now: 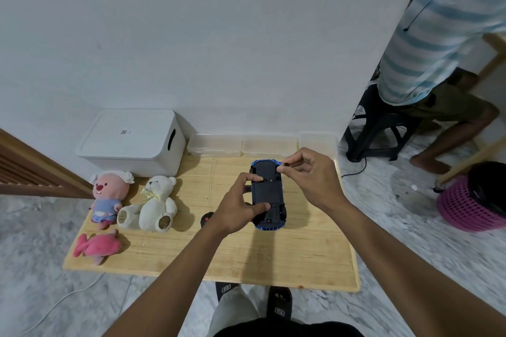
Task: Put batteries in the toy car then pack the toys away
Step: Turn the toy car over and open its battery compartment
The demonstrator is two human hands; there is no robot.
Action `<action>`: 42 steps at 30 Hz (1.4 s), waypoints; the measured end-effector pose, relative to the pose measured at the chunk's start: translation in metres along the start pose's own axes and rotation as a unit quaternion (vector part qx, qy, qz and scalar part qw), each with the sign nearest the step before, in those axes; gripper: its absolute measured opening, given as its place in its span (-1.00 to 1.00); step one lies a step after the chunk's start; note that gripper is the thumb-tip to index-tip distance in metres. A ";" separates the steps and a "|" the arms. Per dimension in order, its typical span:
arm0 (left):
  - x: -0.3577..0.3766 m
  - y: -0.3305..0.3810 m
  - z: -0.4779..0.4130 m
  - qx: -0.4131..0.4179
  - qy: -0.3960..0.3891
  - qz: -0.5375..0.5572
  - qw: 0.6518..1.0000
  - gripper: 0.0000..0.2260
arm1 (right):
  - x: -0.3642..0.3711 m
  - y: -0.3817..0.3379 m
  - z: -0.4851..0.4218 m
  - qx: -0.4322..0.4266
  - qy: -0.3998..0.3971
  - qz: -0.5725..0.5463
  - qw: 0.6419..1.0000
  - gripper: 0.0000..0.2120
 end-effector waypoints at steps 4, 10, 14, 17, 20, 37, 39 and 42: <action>0.000 0.001 -0.001 -0.001 -0.003 0.004 1.000 -0.53 | 0.001 -0.001 -0.001 0.002 0.003 -0.010 1.000 -0.84; -0.001 0.001 -0.001 0.000 -0.004 0.009 1.000 -0.53 | 0.002 -0.002 -0.003 -0.003 0.003 0.000 1.000 -0.84; -0.002 0.000 -0.001 0.000 0.000 0.000 1.000 -0.53 | 0.003 -0.003 -0.003 -0.004 -0.003 0.003 1.000 -0.83; -0.002 -0.001 -0.002 0.000 0.000 0.003 1.000 -0.53 | 0.006 -0.006 -0.003 -0.020 -0.017 0.020 0.999 -0.84; -0.002 0.001 -0.003 0.006 0.000 -0.004 1.000 -0.53 | 0.009 -0.009 -0.004 -0.039 -0.025 0.053 0.998 -0.87; -0.005 0.000 -0.002 0.002 0.009 -0.030 1.000 -0.50 | 0.017 -0.016 -0.003 -0.008 -0.059 -0.018 0.998 -0.92; -0.006 0.002 -0.001 0.005 0.018 -0.035 0.999 -0.46 | 0.016 -0.015 -0.004 -0.003 -0.052 -0.022 0.998 -0.95; -0.008 0.004 0.000 0.009 0.021 -0.044 0.999 -0.44 | 0.015 -0.014 -0.005 0.008 -0.045 -0.030 0.999 -0.95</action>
Point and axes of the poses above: each hand's wrist, its own z-axis away from the middle knuckle, its own x-axis out of the palm, y = z × x, the point moved 2 cm from there along -z, towards the middle knuckle, and after that the axes turned 3 degrees about -z, right-handed, at the moved point
